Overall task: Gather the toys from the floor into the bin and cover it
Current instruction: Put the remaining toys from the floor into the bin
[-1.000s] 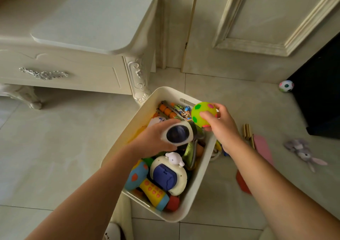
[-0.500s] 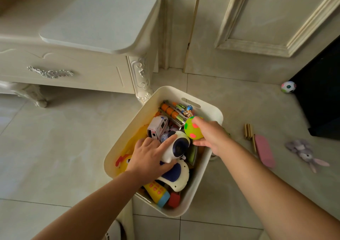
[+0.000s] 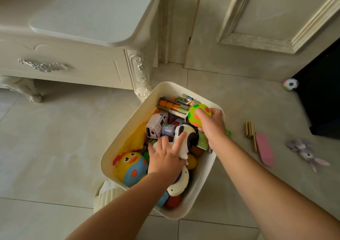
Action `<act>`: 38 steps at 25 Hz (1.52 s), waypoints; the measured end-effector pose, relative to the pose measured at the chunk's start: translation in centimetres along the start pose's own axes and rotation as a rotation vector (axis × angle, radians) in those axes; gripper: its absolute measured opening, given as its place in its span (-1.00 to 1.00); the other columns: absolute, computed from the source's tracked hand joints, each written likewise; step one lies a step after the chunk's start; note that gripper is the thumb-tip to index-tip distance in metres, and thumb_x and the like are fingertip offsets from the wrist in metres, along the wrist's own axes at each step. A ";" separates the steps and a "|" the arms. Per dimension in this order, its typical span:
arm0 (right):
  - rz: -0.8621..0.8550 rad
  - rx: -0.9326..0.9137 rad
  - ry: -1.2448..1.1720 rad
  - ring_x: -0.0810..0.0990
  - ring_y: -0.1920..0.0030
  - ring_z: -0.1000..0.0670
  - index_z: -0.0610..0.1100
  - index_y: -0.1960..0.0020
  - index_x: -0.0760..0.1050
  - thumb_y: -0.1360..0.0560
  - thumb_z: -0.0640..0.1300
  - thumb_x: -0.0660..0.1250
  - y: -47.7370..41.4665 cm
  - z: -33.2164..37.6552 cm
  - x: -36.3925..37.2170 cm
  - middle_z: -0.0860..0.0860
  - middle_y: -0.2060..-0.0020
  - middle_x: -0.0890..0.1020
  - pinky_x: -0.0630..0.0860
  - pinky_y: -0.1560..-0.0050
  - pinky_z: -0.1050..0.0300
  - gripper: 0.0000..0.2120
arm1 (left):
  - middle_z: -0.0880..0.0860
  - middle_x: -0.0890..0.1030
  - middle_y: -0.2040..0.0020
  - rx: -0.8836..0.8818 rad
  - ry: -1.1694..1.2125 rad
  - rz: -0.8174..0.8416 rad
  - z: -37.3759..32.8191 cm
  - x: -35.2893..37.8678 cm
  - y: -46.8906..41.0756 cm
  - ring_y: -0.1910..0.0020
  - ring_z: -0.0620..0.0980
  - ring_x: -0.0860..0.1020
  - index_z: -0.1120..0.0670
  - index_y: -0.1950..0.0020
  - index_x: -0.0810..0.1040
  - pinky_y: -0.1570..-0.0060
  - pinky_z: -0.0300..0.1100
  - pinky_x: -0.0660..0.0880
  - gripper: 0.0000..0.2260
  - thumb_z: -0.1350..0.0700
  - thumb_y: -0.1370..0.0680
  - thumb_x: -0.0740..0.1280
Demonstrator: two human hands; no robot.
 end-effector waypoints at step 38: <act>-0.284 -0.226 0.150 0.62 -0.03 -0.09 -0.03 -0.09 0.55 -0.56 -0.16 0.19 -3.4 -1.3 -15.6 -0.06 -0.01 0.66 0.52 -0.07 0.04 -0.80 | 0.13 0.52 -0.08 0.432 0.330 -0.394 -11.7 -8.2 -3.8 -0.04 0.17 0.51 0.10 -0.27 0.49 0.05 0.02 0.53 -0.63 0.23 -0.47 0.26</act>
Point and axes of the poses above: each hand's wrist, its own y-axis away from the middle knuckle, its own x-axis out of the palm, z = x × y, the point moved 1 cm from there along -y, towards the middle knuckle
